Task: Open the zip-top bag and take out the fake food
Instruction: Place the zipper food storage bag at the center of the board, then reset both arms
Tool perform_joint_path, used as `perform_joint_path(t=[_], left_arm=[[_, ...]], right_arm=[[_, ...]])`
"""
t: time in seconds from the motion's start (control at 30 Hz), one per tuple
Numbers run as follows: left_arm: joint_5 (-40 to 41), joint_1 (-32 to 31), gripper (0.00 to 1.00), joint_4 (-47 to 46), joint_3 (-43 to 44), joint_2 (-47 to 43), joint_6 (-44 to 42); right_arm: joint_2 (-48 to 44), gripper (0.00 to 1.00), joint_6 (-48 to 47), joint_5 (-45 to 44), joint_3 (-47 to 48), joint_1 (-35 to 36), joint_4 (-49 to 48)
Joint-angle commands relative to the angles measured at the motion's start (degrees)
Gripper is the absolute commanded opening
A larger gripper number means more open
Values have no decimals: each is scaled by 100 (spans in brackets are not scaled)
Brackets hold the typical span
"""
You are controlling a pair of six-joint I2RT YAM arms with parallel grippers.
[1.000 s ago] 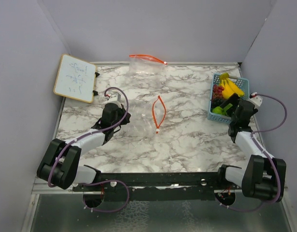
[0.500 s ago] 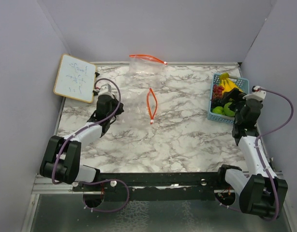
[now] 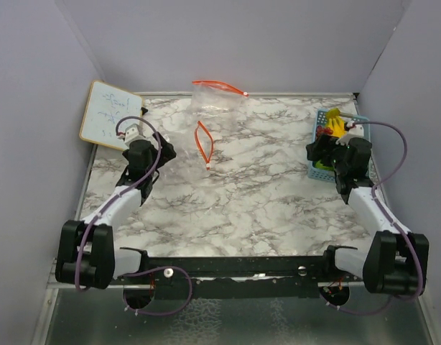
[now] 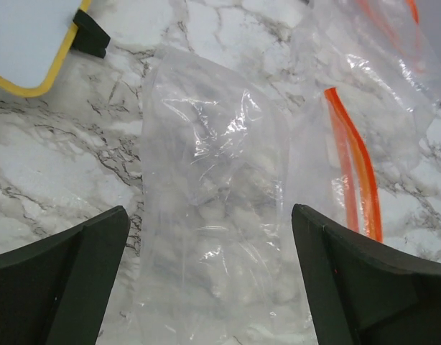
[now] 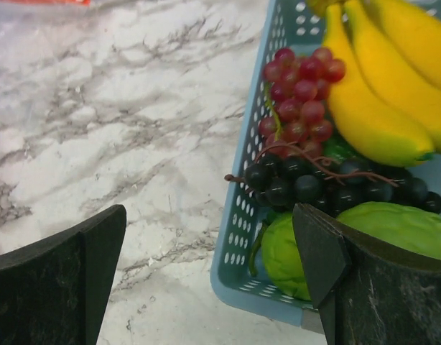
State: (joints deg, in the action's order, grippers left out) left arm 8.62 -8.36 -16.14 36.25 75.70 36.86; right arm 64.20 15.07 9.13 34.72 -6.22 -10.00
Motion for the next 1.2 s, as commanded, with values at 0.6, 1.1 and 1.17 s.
perform_joint_path(t=[0.6,1.1,1.17], left_arm=[[192,-78,99,173,-248,-1477,-20],[97,-78,99,102,-228,-1404,-75],[96,-76,99,102,-247,-1430,-78]], right_arm=[[1197,99,198,-991,935,1316,992],[1375,100,252,-1309,1098,1315,1163],[1375,100,254,-1317,1082,1316,1159]])
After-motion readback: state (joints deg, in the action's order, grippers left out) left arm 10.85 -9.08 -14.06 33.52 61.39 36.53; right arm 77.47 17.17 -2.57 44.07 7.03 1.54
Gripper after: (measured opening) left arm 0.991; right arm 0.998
